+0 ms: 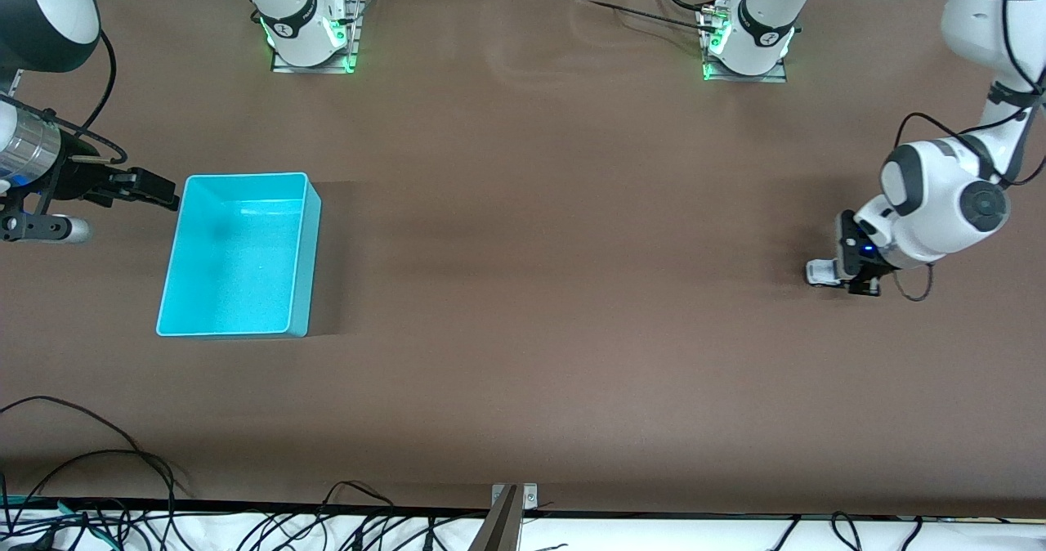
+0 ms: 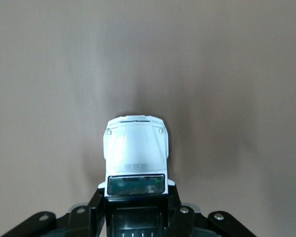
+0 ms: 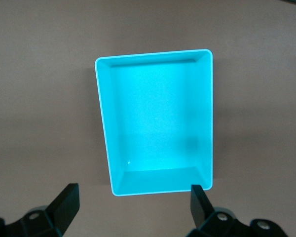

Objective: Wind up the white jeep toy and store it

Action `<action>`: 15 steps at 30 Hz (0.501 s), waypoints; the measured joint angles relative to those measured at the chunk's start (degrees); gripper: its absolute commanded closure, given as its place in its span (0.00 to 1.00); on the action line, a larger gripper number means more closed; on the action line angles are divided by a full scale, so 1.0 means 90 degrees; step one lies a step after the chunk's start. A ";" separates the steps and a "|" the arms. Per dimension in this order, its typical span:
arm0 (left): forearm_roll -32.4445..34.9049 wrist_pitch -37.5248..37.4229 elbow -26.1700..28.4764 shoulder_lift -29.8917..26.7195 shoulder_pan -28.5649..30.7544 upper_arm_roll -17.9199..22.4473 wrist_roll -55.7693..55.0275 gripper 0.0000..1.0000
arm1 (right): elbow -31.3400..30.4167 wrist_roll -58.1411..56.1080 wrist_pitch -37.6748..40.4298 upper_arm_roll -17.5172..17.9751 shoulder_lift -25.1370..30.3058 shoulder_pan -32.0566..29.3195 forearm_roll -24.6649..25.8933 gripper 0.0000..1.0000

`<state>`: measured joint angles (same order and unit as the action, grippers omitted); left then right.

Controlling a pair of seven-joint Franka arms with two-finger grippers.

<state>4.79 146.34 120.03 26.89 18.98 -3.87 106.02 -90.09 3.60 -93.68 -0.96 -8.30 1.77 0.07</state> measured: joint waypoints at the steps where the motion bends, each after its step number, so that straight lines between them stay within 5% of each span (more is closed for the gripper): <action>1: 0.0000 0.0000 -0.0044 0.0029 0.0096 0.0000 0.0089 0.98 | 0.0000 0.0000 0.0000 -0.0002 0.0000 -0.0001 0.0000 0.00; 15: 0.0000 -0.0085 -0.0728 0.0439 0.1007 0.0003 0.1038 0.97 | 0.0000 0.0002 -0.0001 -0.0012 0.0000 -0.0005 0.0000 0.00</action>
<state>4.79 145.58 113.48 30.84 28.05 -3.85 115.36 -90.09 3.62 -93.69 -1.07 -8.30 1.73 0.07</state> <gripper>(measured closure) 0.489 0.000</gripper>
